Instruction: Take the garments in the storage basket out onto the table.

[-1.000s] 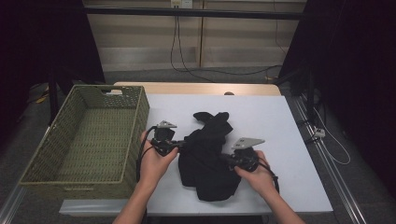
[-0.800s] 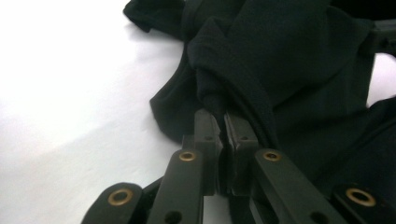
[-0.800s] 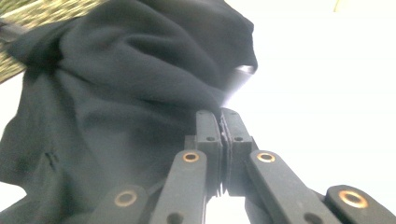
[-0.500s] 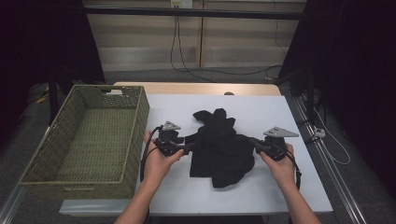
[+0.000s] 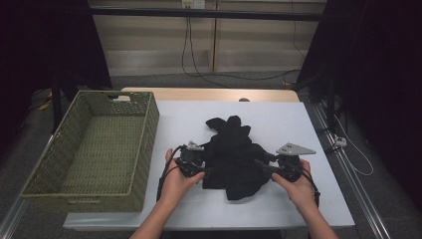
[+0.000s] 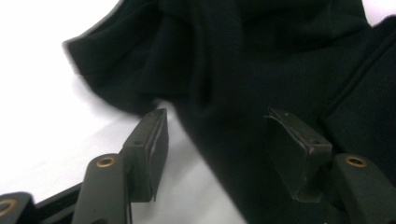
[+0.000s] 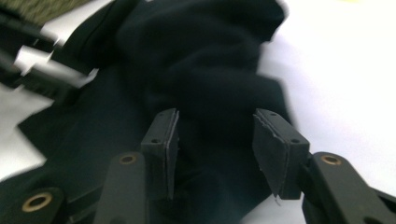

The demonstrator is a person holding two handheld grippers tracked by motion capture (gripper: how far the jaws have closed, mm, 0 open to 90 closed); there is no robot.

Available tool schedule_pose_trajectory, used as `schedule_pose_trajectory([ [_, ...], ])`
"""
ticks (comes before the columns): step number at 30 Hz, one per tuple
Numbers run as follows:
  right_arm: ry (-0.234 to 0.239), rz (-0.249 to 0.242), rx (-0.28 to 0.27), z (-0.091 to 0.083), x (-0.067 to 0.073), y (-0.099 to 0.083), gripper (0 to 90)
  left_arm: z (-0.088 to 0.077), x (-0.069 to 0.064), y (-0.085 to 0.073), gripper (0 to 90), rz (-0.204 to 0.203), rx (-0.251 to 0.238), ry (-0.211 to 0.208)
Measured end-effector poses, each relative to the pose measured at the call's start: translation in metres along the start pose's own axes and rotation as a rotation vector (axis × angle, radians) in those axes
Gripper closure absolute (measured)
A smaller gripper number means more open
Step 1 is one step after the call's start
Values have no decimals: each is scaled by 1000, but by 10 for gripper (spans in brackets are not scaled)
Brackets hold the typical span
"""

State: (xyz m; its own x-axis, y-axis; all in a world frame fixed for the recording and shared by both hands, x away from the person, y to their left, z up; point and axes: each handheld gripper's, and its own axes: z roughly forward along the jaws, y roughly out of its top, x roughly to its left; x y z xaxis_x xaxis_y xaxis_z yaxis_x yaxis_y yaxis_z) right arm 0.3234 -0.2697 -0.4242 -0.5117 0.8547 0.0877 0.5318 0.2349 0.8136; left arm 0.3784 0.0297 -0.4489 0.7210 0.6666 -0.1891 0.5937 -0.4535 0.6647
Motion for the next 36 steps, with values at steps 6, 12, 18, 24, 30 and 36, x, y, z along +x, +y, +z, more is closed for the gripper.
schedule_pose_trajectory([
  [6,25,-49,61,-1,11,-13,514,3,-11,2,739,2,27,-9],
  [12,86,-34,88,-10,6,-20,794,1,-10,6,879,-25,69,-62],
  [18,82,-42,46,-21,0,-15,853,-33,6,18,882,-93,-12,-49],
  [24,87,24,-68,-35,-10,-7,838,-50,15,21,883,-155,-77,-47],
  [30,36,48,-93,-32,-14,-8,698,-60,22,22,882,-163,-98,-24],
  [36,54,29,-64,-23,-9,-5,558,-62,25,25,882,-147,-107,-33],
])
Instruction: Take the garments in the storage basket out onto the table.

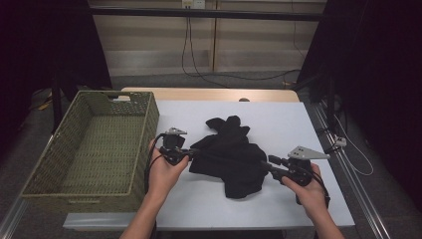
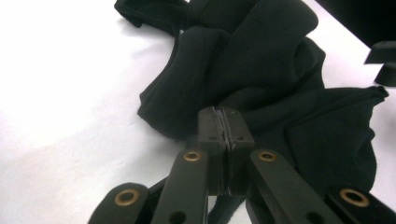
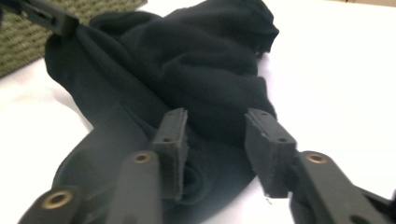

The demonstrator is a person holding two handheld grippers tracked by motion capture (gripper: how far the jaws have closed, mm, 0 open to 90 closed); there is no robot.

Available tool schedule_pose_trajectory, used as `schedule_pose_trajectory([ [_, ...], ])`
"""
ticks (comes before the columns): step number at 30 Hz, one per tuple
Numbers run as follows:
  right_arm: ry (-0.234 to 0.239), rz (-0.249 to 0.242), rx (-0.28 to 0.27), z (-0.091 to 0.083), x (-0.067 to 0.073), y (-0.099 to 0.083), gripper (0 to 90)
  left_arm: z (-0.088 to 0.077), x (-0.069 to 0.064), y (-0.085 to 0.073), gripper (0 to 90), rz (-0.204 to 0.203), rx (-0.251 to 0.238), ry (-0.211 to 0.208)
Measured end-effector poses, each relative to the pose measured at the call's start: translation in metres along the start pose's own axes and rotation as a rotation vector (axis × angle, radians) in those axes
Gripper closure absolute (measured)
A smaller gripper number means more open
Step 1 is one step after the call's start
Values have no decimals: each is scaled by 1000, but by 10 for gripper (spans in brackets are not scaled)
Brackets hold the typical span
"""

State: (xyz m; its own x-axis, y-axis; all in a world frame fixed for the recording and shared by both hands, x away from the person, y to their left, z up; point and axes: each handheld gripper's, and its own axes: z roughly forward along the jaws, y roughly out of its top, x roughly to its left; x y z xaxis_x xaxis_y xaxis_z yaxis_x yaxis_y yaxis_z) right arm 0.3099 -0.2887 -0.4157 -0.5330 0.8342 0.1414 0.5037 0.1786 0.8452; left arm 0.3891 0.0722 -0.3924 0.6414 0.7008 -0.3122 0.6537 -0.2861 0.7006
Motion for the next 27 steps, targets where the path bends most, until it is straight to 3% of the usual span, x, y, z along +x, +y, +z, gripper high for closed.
schedule_pose_trajectory([
  [1,-7,7,15,3,1,-1,530,0,0,0,882,-16,-8,7],
  [4,39,21,62,10,4,-5,531,-3,1,2,882,-19,-30,4],
  [6,85,-12,105,14,11,-7,724,-4,2,4,882,-30,-34,0],
  [8,190,-56,133,20,21,-8,887,-4,2,5,882,-23,-30,6],
  [11,301,-103,156,26,41,-5,900,-8,6,5,882,-29,-34,13],
  [13,330,-129,152,28,52,-2,856,-12,8,5,882,-40,-39,13],
  [15,263,-143,129,27,55,2,701,-17,9,6,882,-45,-51,16],
  [18,156,-73,85,20,36,7,588,-23,11,5,882,-48,-57,29],
  [23,-4,38,50,12,-7,1,559,-31,16,5,882,-71,-71,41],
  [27,-46,64,60,18,-17,-3,504,-25,11,2,882,-76,-18,9],
])
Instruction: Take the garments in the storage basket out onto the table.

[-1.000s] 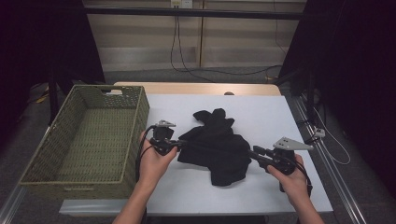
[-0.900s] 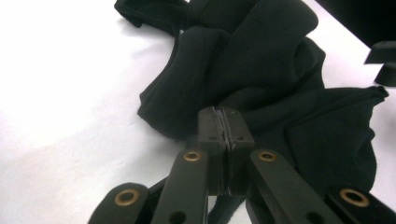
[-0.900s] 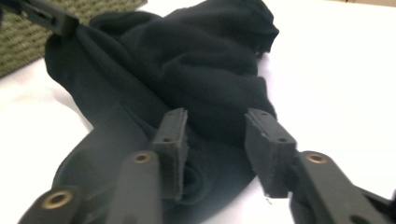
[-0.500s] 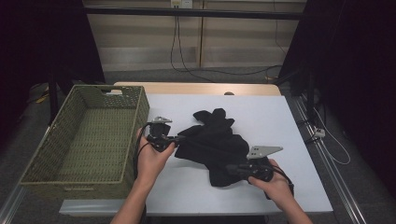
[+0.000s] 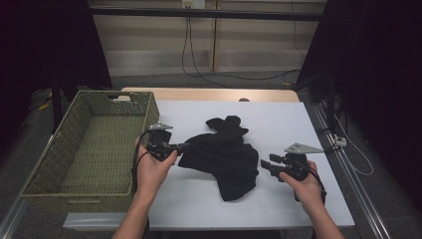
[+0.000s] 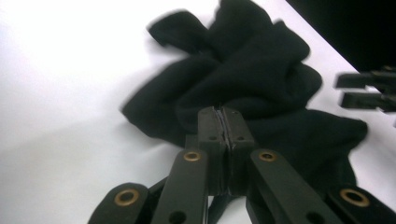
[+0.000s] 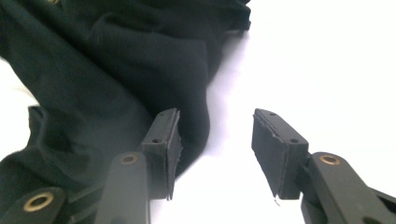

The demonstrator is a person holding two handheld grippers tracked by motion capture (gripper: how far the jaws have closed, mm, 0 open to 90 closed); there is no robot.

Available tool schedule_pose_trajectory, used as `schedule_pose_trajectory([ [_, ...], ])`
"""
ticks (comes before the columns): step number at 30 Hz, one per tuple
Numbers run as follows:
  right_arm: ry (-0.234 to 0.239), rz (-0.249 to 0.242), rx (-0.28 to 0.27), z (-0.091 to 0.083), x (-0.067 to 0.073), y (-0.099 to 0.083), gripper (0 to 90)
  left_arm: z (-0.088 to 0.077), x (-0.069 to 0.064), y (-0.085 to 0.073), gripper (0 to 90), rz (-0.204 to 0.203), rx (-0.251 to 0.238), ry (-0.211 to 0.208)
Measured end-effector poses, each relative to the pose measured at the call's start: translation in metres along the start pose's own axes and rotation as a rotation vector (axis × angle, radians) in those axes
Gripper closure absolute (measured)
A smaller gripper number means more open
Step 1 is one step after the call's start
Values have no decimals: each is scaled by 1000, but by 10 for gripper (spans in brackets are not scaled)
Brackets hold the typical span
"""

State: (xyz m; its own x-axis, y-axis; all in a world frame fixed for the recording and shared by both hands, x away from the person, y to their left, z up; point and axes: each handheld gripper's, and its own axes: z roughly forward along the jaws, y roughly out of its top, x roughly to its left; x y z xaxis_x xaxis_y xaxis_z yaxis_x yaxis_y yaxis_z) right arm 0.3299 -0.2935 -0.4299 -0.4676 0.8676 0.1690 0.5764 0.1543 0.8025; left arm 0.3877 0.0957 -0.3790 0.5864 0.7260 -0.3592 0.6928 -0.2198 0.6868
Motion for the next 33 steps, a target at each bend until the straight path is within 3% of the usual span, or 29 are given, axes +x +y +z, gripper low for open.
schedule_pose_trajectory([
  [6,20,-53,-14,20,17,19,367,13,-5,-9,881,6,73,-17],
  [9,20,-19,-12,42,13,25,327,15,-5,-12,881,6,93,-37],
  [10,27,-1,13,50,10,24,346,15,-5,-14,881,-3,94,-39],
  [11,28,2,48,57,8,23,502,14,-4,-14,881,2,102,-39],
  [12,47,3,79,61,9,21,703,15,-5,-15,881,-13,94,-42],
  [13,106,-13,129,66,14,17,773,12,-4,-15,881,-1,103,-39],
  [14,110,-46,124,66,21,16,816,11,-4,-16,881,1,98,-33],
  [17,156,-127,84,54,46,21,807,7,-3,-16,880,6,91,-28],
  [19,203,-176,47,47,66,23,741,4,-3,-17,880,1,92,-30],
  [20,257,-203,50,46,75,23,673,3,-3,-17,880,3,96,-24],
  [21,336,-201,62,47,83,21,612,2,-3,-18,880,-1,92,-15],
  [22,363,-192,93,48,88,19,597,0,-3,-18,880,3,93,-18],
  [25,307,-208,79,48,87,21,502,-3,-3,-19,880,7,90,1],
  [30,199,-65,-3,33,50,34,403,-3,1,-21,881,-2,87,23],
  [33,129,-28,-4,28,27,31,409,-6,3,-19,880,-12,81,33],
])
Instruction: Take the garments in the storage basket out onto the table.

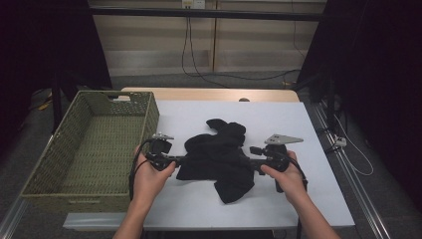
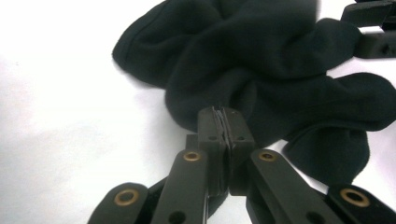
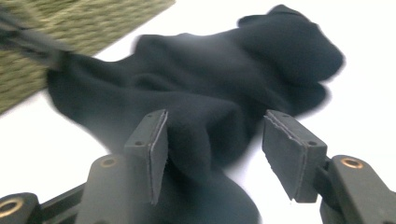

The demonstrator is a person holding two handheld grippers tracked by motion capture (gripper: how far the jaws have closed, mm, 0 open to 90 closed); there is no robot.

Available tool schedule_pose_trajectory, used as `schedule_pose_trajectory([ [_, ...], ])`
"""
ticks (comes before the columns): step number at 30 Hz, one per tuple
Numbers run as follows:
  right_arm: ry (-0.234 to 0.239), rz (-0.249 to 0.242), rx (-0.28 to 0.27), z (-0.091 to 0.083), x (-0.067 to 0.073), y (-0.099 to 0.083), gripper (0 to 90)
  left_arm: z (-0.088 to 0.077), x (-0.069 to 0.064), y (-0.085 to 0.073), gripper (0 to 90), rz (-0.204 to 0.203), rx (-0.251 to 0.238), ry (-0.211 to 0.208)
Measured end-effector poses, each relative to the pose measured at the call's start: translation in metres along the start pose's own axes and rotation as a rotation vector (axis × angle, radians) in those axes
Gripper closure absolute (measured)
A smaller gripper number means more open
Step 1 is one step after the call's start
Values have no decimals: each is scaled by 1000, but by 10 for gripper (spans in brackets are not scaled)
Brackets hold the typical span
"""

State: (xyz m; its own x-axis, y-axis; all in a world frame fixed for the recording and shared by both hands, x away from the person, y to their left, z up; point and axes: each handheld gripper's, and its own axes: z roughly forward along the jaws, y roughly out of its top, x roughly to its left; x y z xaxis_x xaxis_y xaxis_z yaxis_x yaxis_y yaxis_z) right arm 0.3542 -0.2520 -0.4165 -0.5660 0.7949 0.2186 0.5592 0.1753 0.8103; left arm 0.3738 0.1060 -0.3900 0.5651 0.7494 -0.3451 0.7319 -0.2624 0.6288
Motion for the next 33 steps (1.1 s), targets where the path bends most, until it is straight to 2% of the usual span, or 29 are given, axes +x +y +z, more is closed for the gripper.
schedule_pose_trajectory([
  [2,-34,25,11,0,-11,-7,413,-8,0,3,880,-1,-18,7],
  [4,-81,5,53,3,-18,-14,405,-17,0,8,881,13,-43,14],
  [6,-97,30,65,4,-22,-18,383,-25,-1,11,881,4,-62,23],
  [7,-101,41,71,3,-25,-19,382,-28,0,12,881,15,-69,36],
  [9,-117,40,67,0,-28,-20,383,-29,1,13,880,9,-75,28],
  [12,-144,43,52,-8,-33,-21,396,-29,5,13,881,7,-68,50],
  [13,-148,59,45,-12,-36,-22,397,-29,6,13,881,-2,-64,43],
  [15,-166,32,65,-14,-35,-24,411,-29,7,13,881,1,-71,45],
  [17,-119,35,85,-9,-28,-28,414,-29,6,14,881,3,-77,47],
  [21,-53,-47,179,10,1,-35,422,-30,5,16,881,10,-79,51],
  [23,-20,-71,189,19,12,-37,412,-30,5,16,881,8,-83,47],
  [25,-25,-96,186,25,22,-37,418,-31,5,15,881,4,-83,42],
  [26,-30,-107,185,27,26,-37,449,-31,5,15,881,2,-85,39],
  [28,-11,-125,182,29,30,-37,557,-30,4,15,881,10,-85,42],
  [29,-14,-146,183,30,32,-36,658,-30,4,15,881,10,-82,41],
  [30,13,-142,183,29,31,-36,766,-29,3,15,881,5,-77,37],
  [31,22,-138,180,29,30,-35,807,-28,3,15,881,13,-78,37],
  [33,30,-118,175,26,26,-34,831,-27,3,15,881,9,-76,31],
])
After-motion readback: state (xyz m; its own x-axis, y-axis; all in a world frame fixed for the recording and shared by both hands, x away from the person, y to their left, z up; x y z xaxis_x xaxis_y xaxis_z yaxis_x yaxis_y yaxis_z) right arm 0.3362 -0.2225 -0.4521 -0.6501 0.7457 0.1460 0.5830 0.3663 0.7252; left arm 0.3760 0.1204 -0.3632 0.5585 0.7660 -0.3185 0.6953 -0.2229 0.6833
